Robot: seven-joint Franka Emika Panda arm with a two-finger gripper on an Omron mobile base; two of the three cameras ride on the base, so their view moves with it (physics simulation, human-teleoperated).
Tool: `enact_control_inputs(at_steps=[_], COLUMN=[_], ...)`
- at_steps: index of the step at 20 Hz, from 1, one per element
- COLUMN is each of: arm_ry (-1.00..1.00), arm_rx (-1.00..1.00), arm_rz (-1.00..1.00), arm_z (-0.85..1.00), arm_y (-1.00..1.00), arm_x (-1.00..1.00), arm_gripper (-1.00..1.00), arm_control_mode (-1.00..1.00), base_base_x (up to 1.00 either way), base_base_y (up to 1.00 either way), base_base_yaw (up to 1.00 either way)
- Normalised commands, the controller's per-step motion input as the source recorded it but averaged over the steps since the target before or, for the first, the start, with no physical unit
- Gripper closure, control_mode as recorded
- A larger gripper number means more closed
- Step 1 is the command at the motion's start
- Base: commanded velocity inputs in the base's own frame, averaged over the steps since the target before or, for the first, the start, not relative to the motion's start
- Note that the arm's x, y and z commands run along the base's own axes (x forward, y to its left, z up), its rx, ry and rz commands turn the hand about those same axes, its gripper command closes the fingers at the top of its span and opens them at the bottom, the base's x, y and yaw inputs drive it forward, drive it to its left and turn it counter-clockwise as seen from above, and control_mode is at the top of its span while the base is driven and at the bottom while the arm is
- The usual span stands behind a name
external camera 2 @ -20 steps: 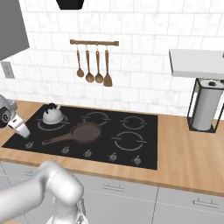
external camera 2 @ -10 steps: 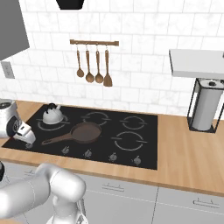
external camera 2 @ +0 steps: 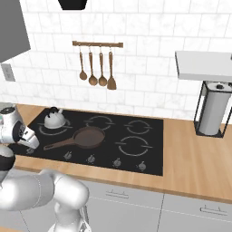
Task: Pick the kettle from the counter and place it on a stove burner. Then turn the burner on.
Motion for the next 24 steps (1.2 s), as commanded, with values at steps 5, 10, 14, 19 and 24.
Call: enact_control_inputs(at_steps=[5,10,14,19,24], arm_ry=[0.03,0.03,0.02,0.00,0.01], arm_rx=[0.00,0.00,0.00,0.00,0.00], arm_rz=[0.00,-0.01,-0.02,0.00,0.00], arm_z=[-0.29,-0.26,-0.22,-0.29,-0.27], arm_y=[0.00,0.04,0.04,0.01,0.01], arm_x=[0.21,0.06,0.00,0.08,0.13], arm_gripper=[-1.00,-1.00,-1.00,-1.00,1.00], arm_control_mode=[-1.00,-1.00,-1.00,-1.00,-1.00], base_base_x=[0.00,0.00,0.00,0.00,0.00], base_base_y=[0.00,0.00,0.00,0.00,0.00], base_base_yaw=[0.00,0.00,0.00,0.00,0.00])
